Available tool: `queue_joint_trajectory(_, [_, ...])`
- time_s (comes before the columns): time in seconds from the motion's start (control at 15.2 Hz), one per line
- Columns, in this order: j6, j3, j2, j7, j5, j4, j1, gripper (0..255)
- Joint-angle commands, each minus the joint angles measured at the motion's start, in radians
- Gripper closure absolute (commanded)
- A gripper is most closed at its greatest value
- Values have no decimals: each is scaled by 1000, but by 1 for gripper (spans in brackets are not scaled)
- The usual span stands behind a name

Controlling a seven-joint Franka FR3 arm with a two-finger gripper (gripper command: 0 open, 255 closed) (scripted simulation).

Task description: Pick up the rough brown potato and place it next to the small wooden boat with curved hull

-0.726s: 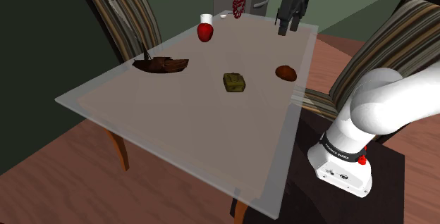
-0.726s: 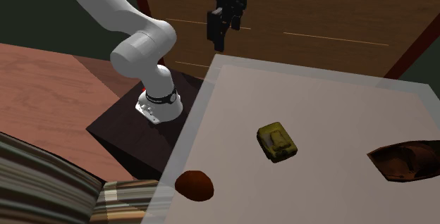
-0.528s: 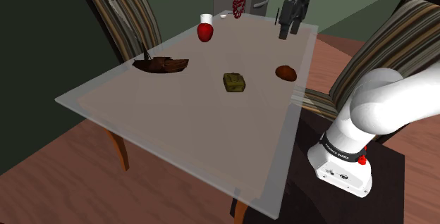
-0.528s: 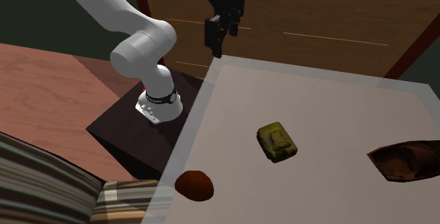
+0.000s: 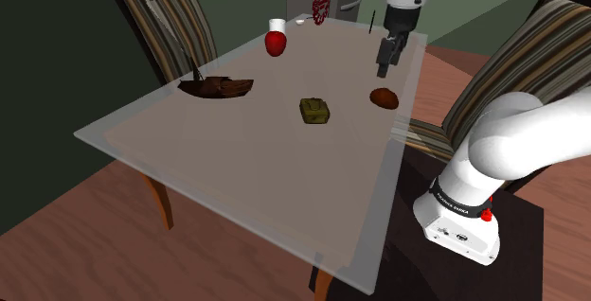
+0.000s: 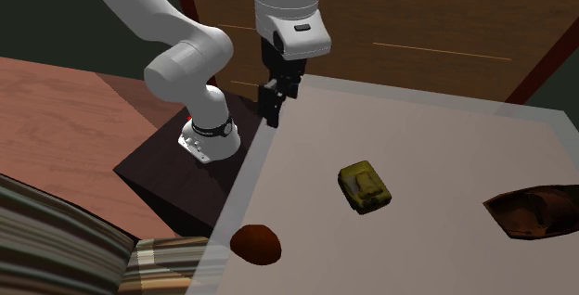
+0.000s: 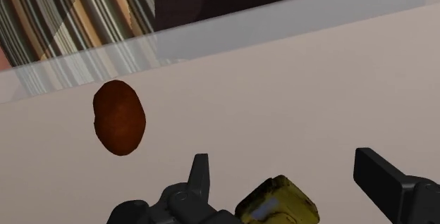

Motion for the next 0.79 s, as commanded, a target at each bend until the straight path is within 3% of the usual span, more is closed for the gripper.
queue_joint_trajectory(0.0, [64, -16, -4, -27, -48, -58, -17, 0])
queue_joint_trajectory(0.73, [481, -141, 170, -138, -351, -224, -157, 0])
